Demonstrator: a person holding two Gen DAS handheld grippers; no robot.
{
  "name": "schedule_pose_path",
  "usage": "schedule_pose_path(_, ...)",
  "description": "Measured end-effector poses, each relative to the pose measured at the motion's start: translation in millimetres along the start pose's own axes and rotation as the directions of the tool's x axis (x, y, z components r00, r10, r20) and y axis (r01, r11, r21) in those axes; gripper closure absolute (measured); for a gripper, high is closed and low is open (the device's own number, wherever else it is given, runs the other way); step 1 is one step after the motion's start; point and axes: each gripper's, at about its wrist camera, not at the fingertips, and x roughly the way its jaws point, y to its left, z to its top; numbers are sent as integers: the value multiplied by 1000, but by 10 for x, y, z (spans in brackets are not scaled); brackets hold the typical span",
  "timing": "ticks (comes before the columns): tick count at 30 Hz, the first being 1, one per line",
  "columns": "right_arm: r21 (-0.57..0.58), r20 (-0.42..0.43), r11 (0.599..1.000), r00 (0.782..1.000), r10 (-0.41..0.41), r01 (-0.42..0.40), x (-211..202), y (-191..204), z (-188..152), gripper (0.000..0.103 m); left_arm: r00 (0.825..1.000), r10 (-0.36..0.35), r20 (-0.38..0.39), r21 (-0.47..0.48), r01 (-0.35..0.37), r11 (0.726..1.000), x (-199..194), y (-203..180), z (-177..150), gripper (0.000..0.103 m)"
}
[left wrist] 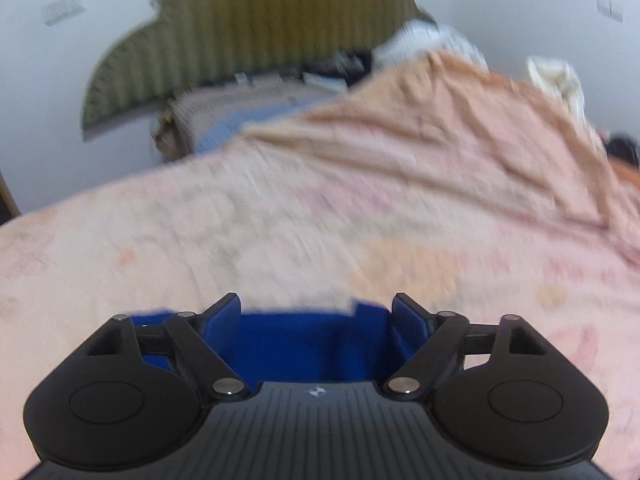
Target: Fold small clothes
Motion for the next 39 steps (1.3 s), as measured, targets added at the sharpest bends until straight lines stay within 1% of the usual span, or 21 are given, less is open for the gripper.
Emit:
schedule_pose_path(3,9,0,1000,1000,-3,3,5,-17,5,83,1000,17,15,-21,-16,1000,-133,116,64,20)
schedule_pose_path(4,24,1,1000,1000,-3,3,0,-42,10,80,1000,24,18,-23,-23,999,-179,149,58,20)
schedule_pose_path(6,67,1,998,1000,0,0,-8,-108,28,72,999,42,28,-14,-42,999,-290,209,-6,20)
schedule_pose_path(9,140,-1,990,1000,30,-29,-38,-236,49,70,996,81,35,11,-81,997,-417,268,-189,20)
schedule_pose_path(10,135,-4,990,999,41,-40,-47,-251,56,75,995,97,33,18,-97,995,-447,281,-255,20)
schedule_pose_path(12,104,5,995,1000,14,-14,-84,-232,62,95,993,113,29,31,-113,993,-501,310,-386,20)
schedule_pose_path(16,53,-11,999,1000,7,-6,-129,-194,85,94,991,131,21,56,-132,990,-590,305,-623,20)
schedule_pose_path(17,51,-17,999,1000,3,-2,-133,-183,110,87,991,135,18,65,-136,989,-610,304,-679,20)
schedule_pose_path(18,42,-14,999,1000,-12,12,-133,-182,165,73,990,141,20,67,-143,988,-636,308,-728,20)
schedule_pose_path(19,23,-4,999,999,-33,33,-118,-179,246,53,989,146,24,66,-148,987,-665,313,-776,20)
schedule_pose_path(21,-27,36,998,998,-53,54,-111,-141,414,39,990,139,18,56,-140,989,-715,330,-863,20)
schedule_pose_path(22,-57,50,996,997,-59,62,-58,-105,544,39,992,129,12,50,-129,990,-738,339,-896,20)
schedule_pose_path(24,-96,44,994,998,-48,52,111,-70,768,38,994,112,1,29,-112,993,-786,349,-966,20)
schedule_pose_path(26,-87,18,996,999,-29,30,330,-87,961,38,994,109,-11,20,-109,994,-809,351,-1023,20)
schedule_pose_path(27,-72,-9,997,1000,-11,10,469,-106,1051,38,994,110,-15,17,-110,994,-813,354,-1046,20)
schedule_pose_path(29,-33,-63,999,998,7,-9,713,-150,1166,43,992,120,-29,10,-120,993,-799,371,-1096,20)
schedule_pose_path(30,-12,-81,1000,997,15,-16,780,-171,1182,58,991,125,-37,7,-125,992,-789,384,-1115,20)
schedule_pose_path(31,6,-97,1000,995,14,-13,856,-188,1192,76,990,130,-46,0,-130,992,-777,401,-1132,20)
schedule_pose_path(33,22,-103,999,994,-28,31,897,-210,1159,97,990,129,-62,-17,-130,991,-762,444,-1155,20)
schedule_pose_path(36,14,-73,995,993,-96,97,930,-278,1145,97,990,127,-68,-32,-129,991,-758,493,-1175,20)
schedule_pose_path(39,28,-76,994,991,-106,109,948,-319,1100,97,989,127,-71,-31,-129,991,-756,500,-1190,20)
